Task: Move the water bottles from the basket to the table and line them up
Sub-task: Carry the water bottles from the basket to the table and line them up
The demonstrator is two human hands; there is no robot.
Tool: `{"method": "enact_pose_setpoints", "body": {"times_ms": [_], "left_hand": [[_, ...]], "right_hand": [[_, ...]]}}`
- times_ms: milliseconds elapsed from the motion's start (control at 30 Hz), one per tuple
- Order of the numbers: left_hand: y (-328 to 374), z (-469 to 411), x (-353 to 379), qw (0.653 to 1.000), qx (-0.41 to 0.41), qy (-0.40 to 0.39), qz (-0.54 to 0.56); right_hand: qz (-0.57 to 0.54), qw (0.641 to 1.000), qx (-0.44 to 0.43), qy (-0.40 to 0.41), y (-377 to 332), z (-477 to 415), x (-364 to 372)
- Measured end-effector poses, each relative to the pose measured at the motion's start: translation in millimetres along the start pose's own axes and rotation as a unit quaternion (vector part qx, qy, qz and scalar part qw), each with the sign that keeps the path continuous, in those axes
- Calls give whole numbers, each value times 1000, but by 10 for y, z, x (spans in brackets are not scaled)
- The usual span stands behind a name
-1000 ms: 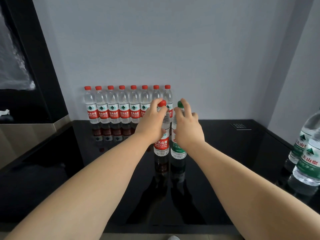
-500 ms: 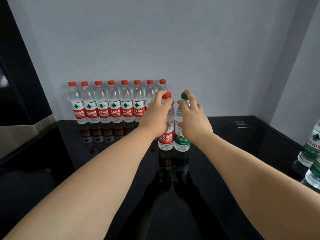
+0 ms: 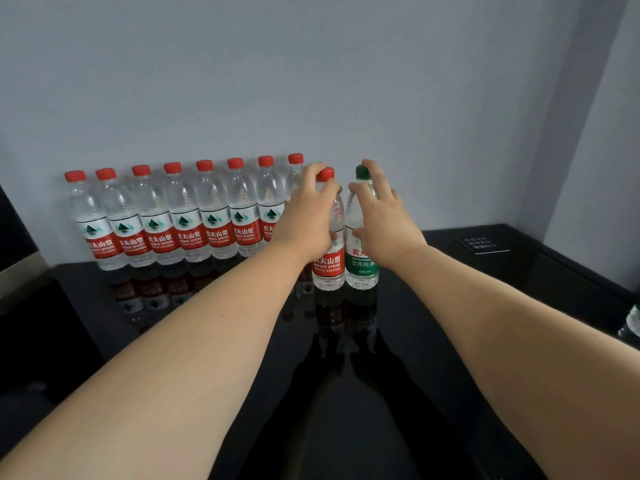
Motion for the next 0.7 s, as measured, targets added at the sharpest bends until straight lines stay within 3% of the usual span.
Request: {"method": "enact_pose_setpoints", "body": {"times_ms": [700], "left_hand": [[-409, -853, 622, 995, 17, -21, -96]], "right_hand": [[25, 1000, 1, 3, 583, -850, 587]]}}
Point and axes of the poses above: each hand's wrist, its own z-axis away from the middle knuckle, its own x-axis out of the palm, y = z × x, the point moved 4 cm from there along -z, towards the middle knuckle, and after that the axes turned 2 degrees about y, right-handed, at the moved point
